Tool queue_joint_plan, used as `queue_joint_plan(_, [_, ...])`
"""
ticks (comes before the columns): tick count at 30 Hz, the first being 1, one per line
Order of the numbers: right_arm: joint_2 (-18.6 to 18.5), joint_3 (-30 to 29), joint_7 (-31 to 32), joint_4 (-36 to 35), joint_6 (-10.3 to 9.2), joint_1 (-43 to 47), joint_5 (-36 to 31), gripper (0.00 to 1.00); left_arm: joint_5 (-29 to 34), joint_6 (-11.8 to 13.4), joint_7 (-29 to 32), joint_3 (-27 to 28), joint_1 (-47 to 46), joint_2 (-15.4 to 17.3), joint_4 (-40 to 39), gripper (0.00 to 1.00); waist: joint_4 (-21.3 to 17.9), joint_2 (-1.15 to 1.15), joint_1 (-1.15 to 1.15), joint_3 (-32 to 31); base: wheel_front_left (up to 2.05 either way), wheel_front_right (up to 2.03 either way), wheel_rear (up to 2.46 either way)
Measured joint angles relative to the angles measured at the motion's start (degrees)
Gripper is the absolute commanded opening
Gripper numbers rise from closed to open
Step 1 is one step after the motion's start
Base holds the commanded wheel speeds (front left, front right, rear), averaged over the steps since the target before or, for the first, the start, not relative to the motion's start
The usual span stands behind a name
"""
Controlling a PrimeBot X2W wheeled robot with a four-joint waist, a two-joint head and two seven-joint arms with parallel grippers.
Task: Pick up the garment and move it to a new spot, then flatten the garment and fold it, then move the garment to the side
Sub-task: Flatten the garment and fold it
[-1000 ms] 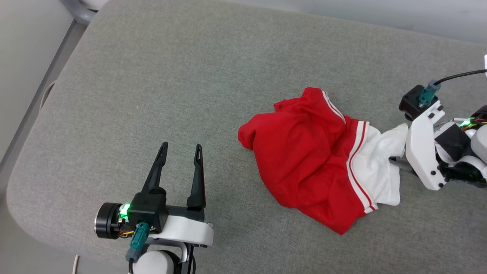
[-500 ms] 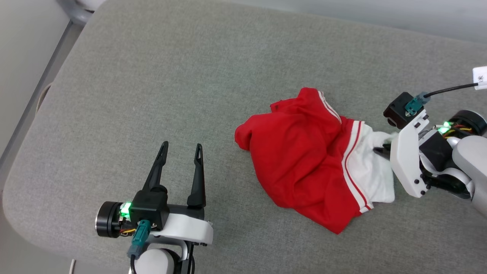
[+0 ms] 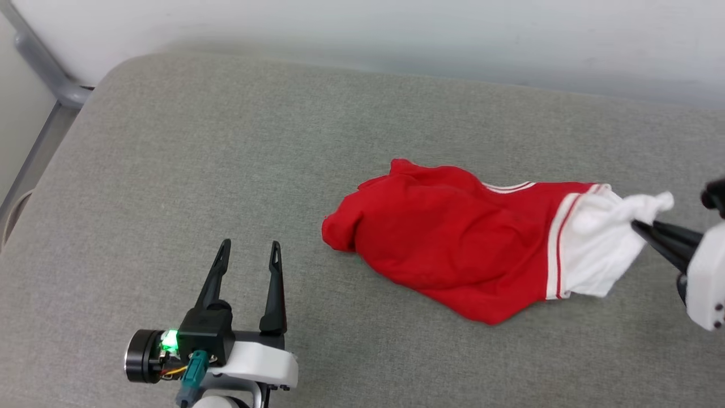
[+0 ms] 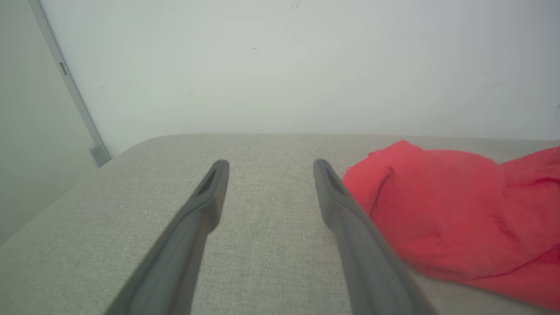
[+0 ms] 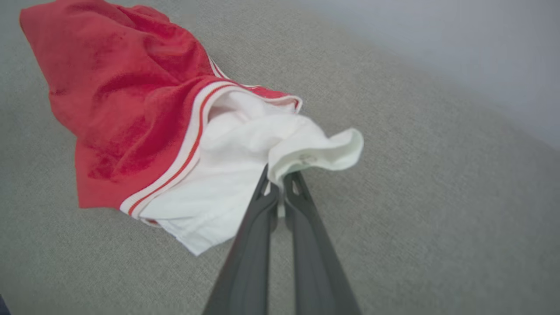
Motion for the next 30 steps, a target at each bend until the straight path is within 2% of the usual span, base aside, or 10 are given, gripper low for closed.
queue_joint_plan(7, [-0.6, -12.4, -2.3, 2.7, 0.00, 15.7, 1.1, 0.00, 0.3, -0.5, 0.0, 1.0, 1.0, 0.0, 0.0, 1.00, -2.0, 0.00, 0.00, -1.1, 0.00, 0.00, 0.00])
queue_joint_plan(16, [3.6, -23.8, -0.5, 9.6, 0.00, 31.8, 1.3, 0.00, 0.6, -1.0, 0.0, 1.1, 1.5, 0.0, 0.4, 1.00, -3.2, 0.00, 0.00, -1.8, 0.00, 0.00, 0.00])
queue_joint_plan(23, [7.7, -29.8, 0.4, 11.0, 0.00, 37.2, -2.3, 0.00, 0.6, -1.1, 0.0, 1.4, 1.5, 0.0, 0.6, 1.00, -3.2, 0.00, 0.00, -2.1, 0.00, 0.00, 0.00])
queue_joint_plan(24, [8.5, -30.9, -0.2, 10.6, 0.00, 37.5, -3.1, 0.24, 0.6, -1.1, 0.0, 1.4, 1.6, 0.0, 0.6, 1.00, -3.4, 0.00, 0.00, -2.2, 0.00, 0.00, 0.00])
queue_joint_plan(25, [9.2, -31.9, -1.2, 10.2, 0.01, 37.5, -4.5, 1.00, 0.7, -1.1, 0.0, 1.5, 1.7, 0.0, 0.7, 1.00, -3.5, 0.00, 0.00, -2.3, 0.00, 0.00, 0.00])
queue_joint_plan(30, [12.3, -39.6, -7.0, 6.0, -0.02, 37.4, -13.7, 1.00, 1.1, -1.5, 0.0, 1.8, 2.1, 0.0, 1.0, 1.00, -4.0, 0.00, 0.00, -3.5, 0.00, 0.00, 0.00])
